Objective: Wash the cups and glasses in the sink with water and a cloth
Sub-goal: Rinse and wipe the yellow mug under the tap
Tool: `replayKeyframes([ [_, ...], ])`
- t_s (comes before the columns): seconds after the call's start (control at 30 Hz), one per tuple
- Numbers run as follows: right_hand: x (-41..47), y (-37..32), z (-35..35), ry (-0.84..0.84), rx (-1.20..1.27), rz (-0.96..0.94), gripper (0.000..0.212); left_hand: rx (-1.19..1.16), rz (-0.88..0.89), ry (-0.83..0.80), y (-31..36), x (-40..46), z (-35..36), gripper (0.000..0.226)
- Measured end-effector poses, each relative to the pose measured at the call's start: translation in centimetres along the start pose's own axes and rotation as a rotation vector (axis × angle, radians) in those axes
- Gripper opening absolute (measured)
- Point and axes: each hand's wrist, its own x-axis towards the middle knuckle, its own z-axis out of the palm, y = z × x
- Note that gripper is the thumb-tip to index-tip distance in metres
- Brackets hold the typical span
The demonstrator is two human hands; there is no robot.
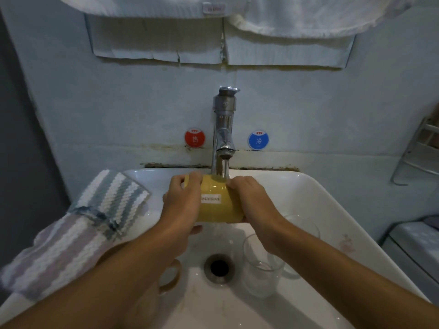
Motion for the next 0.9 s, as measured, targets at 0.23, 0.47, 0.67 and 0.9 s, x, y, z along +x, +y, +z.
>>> replayKeyframes([
  [0.23,-0.43,-0.31,-0.15,-0.065,0.054,0.065,0.016,-0.052,-0.007,-0.058,0.08,-0.48,-0.02,0.027],
  [0.47,-0.32,-0.18,-0.35,0.031,-0.054,-0.054,0.028,-0.097,-0.063,-0.058,0.24,-0.61,0.08,0.029],
  [0.67,-0.10,-0.10,-0.16,0.027,-0.068,-0.064,0.020,-0.073,-0.042,-0.054,0.40,-0.44,-0.18,0.019],
  [0.9,0.04,-0.30,-0.32,0.056,-0.080,-0.066,0.020,-0.069,-0.033,-0.110,0.12,-0.41,-0.35,0.026],
])
